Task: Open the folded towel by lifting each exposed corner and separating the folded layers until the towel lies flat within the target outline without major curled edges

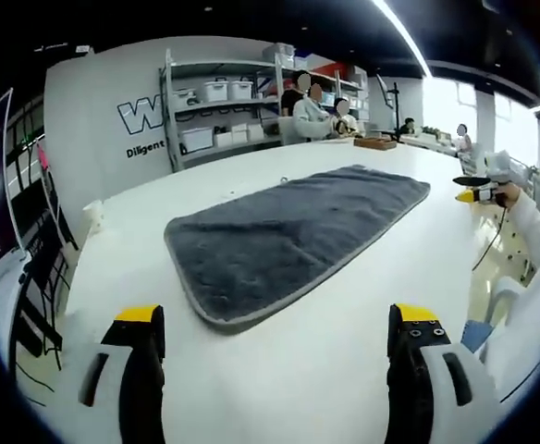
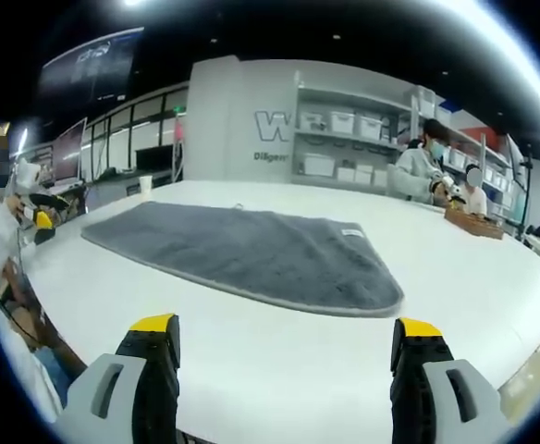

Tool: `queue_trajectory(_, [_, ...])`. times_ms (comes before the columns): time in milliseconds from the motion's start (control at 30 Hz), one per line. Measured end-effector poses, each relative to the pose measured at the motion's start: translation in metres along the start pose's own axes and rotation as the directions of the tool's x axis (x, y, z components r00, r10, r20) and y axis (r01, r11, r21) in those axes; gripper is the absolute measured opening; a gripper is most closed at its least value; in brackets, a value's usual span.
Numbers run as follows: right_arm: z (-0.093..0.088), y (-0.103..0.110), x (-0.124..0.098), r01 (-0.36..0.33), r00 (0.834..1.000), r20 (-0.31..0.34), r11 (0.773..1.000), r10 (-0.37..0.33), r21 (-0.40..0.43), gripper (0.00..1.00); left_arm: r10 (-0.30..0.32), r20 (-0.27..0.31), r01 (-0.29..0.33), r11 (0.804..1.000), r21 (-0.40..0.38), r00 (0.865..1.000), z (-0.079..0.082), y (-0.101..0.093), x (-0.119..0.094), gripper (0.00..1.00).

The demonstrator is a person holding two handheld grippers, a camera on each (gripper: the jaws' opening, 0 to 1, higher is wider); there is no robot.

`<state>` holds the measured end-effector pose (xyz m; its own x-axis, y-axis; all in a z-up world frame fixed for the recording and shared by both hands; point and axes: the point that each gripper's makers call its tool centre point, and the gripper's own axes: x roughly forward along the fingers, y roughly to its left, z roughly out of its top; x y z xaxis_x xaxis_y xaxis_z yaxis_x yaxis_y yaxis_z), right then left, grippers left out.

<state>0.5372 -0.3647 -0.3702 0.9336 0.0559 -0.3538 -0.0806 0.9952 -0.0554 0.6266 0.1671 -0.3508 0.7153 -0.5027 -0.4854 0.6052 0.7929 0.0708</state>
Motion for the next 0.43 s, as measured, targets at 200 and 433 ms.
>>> queue_trajectory(200, [-0.0009,-0.0012,0.0000,-0.006,1.000,-0.019,1.000,0.006,-0.005,0.95,0.002,-0.018,-0.002,1.000,-0.011,1.000,-0.0050,-0.0001,0.0001,1.00])
queue_trajectory(433, [-0.0027,-0.0017,0.0009,-0.009,1.000,-0.030,1.000,0.009,-0.003,0.96,0.000,-0.024,-0.001,1.000,-0.020,1.000,-0.0071,0.0004,0.0014,1.00])
